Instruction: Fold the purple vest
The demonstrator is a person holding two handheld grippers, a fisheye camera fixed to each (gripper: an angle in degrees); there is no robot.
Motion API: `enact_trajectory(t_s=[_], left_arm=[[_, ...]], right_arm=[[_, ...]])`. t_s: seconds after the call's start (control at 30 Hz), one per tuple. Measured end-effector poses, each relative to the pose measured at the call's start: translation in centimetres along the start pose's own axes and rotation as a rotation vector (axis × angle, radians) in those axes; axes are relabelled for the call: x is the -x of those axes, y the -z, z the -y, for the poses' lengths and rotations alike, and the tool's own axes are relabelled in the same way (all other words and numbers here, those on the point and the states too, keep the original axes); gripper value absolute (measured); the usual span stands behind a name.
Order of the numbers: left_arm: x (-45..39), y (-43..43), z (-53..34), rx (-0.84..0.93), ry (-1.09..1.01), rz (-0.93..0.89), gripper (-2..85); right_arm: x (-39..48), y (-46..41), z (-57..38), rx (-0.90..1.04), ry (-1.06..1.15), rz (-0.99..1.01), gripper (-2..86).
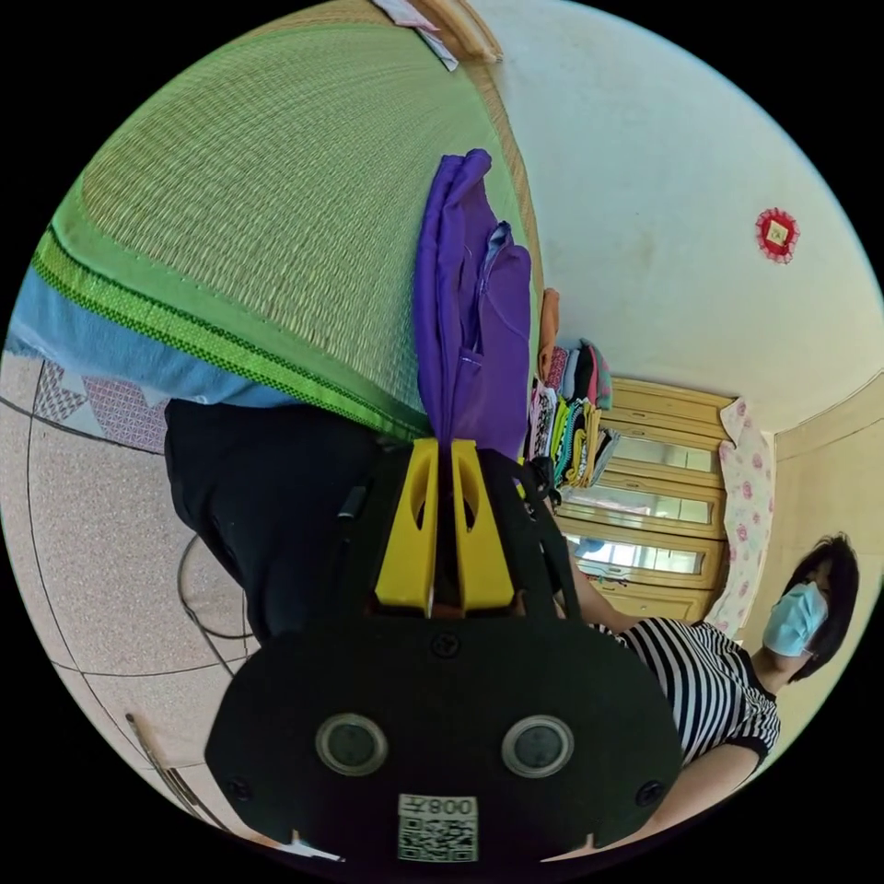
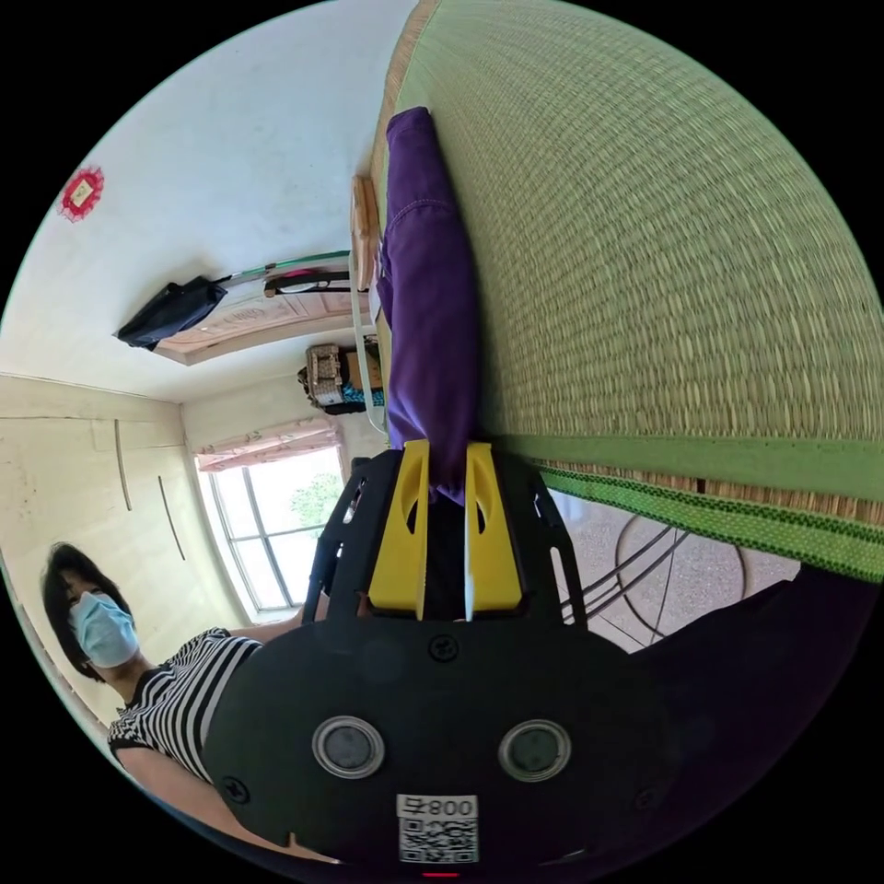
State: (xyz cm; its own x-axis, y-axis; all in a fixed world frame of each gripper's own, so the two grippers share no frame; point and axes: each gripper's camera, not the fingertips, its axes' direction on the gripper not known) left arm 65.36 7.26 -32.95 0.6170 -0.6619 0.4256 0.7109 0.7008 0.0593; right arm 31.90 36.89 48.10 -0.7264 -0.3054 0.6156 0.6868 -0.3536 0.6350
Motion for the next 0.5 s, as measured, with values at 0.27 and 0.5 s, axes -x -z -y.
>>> enact_trajectory(t_s=[0.27,0.5], left_arm=[[-3.6,1.4,-0.2,0.007,-0.058,-0.06,2.3],[-8.1,2.3,-0.8,0.016,-0.107,-0.139,2.3]], right_arm=[[-1.7,4.4,-0.4,-0.013,0.046,0.04,6.8],[-3.5,8.9,-2.0,-0.043,0.093,0.074,6.6]])
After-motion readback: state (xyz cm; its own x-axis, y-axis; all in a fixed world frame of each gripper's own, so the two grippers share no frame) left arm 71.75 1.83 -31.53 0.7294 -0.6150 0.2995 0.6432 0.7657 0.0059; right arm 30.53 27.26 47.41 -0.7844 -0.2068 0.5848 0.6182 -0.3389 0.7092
